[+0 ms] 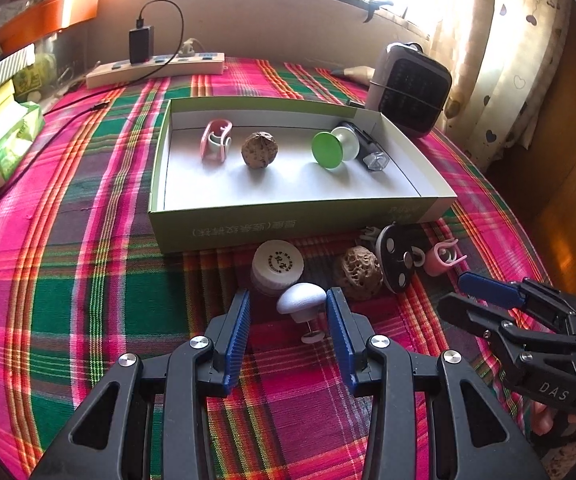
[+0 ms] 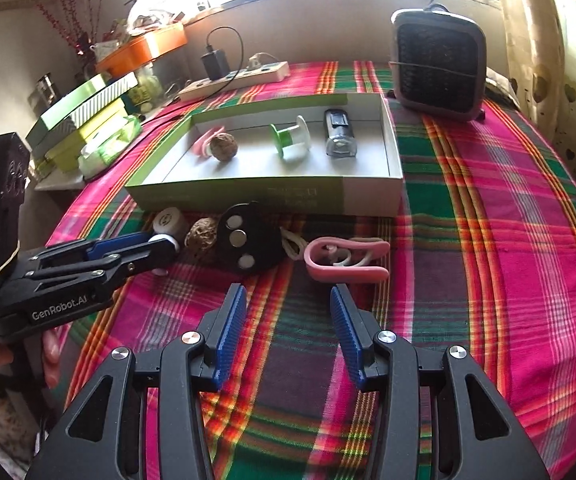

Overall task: Organize objects
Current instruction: 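Move right tool to the pink clip while left tool approaches the white mushroom knob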

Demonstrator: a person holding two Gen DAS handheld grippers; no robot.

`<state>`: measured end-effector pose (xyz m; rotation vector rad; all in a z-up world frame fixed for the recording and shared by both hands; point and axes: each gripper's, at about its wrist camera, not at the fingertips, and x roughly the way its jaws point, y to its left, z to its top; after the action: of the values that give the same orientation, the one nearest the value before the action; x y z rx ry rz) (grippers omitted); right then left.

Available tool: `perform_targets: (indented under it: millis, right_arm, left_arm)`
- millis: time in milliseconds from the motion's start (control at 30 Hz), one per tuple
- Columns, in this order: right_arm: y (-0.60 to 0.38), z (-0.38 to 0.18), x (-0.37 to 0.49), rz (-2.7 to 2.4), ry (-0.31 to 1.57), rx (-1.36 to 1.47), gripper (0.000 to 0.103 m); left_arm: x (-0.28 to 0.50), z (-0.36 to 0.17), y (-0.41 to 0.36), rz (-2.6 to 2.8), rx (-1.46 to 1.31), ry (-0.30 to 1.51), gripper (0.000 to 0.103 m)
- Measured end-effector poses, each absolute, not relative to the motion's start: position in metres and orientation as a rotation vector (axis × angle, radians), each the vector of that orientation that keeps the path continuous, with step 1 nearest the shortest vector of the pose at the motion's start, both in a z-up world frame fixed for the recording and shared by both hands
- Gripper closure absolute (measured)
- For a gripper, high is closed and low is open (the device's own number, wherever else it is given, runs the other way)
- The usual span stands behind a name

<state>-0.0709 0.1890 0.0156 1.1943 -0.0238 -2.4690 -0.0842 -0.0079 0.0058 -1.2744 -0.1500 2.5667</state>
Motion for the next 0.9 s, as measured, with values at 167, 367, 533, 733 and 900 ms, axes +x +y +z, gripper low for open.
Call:
perform_targets:
  millis: [167, 367, 533, 733, 900]
  right_arm:
    - [0.198, 0.023, -0.081, -2.579, 0.017, 1.141, 0.058]
    - [0.205, 0.012, -0.091, -2.534, -0.017, 1.223, 0.058]
    - [0.199, 0.012, -0.083, -2.449, -0.035, 1.224, 0.058]
    - [0.189, 0.009, -0.072, -2.342, -0.044, 1.231, 0.058]
    - [0.192, 0.015, -0.07, -2.387, 0.01, 1.2, 0.058]
  left_arm:
    - [-0.084, 0.006, -0.009, 2.566, -1.273, -0.154, 0.066]
    - [-0.084, 0.006, -0.009, 2.564, -1.278, -0.151, 0.066]
    - [-0.084, 0.006, -0.009, 2.563, -1.278, -0.151, 0.066]
    - [-0.083, 0.006, -0.009, 2.566, -1.277, -0.152, 0.066]
    - [-0.082, 0.006, -0.01, 2.57, -1.279, -0.149, 0.066]
